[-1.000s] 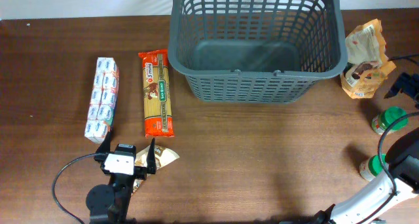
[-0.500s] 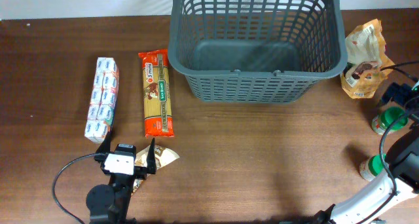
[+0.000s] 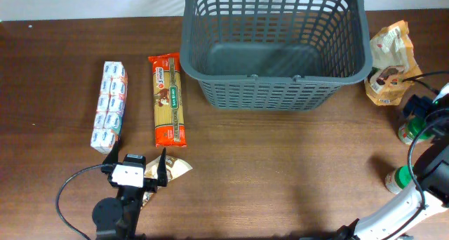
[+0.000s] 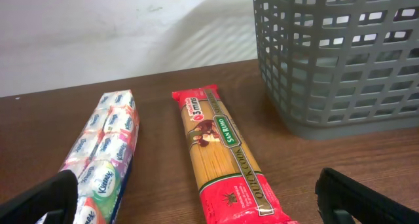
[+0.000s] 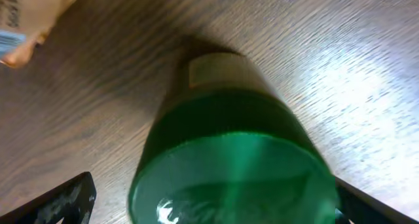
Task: Pack container
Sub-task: 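Close the right gripper on the green-lidded jar and lift it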
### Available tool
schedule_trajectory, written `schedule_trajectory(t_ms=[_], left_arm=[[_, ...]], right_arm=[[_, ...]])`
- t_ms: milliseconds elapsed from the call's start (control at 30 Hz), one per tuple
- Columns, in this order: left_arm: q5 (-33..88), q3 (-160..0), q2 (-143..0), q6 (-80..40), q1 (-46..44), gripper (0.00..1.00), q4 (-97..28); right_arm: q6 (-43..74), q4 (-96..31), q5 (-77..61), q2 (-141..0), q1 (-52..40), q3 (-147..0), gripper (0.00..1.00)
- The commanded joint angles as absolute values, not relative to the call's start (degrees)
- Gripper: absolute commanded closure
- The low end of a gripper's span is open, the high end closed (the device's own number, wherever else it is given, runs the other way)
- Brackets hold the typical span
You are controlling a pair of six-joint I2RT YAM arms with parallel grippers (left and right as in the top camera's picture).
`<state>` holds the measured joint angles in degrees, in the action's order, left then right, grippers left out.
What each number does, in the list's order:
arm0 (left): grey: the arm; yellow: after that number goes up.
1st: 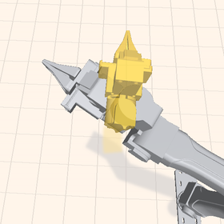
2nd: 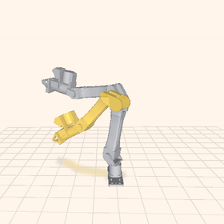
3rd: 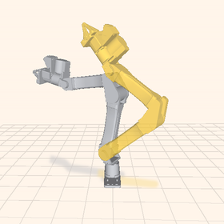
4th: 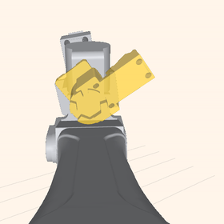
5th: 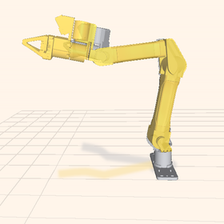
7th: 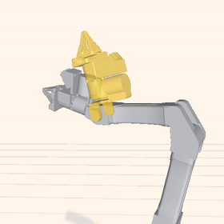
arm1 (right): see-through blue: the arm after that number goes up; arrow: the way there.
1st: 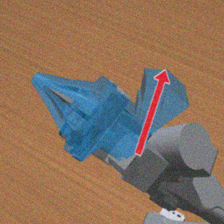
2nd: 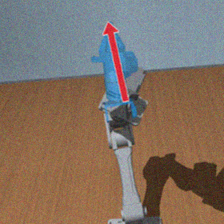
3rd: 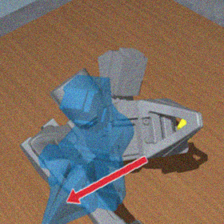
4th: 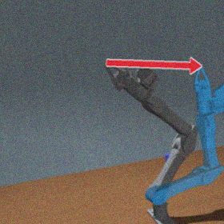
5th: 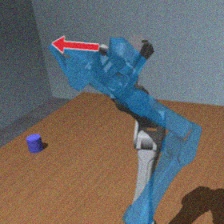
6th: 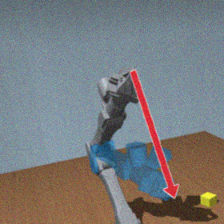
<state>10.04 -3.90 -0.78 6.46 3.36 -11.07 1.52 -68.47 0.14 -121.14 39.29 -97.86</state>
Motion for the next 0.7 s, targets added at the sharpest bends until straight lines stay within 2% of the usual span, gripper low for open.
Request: schedule_trajectory(t_ms=[0, 667], left_arm=[[9.6, -3.4, -0.3, 7.4, 3.3, 0.01, -10.9], [9.6, -3.4, -0.3, 7.4, 3.3, 0.01, -10.9]], right_arm=[[1.4, -67.6, 0.4, -121.3, 39.1, -95.9, 0.01], [0.6, -64.2, 0.3, -121.3, 39.2, -94.1, 0.01]])
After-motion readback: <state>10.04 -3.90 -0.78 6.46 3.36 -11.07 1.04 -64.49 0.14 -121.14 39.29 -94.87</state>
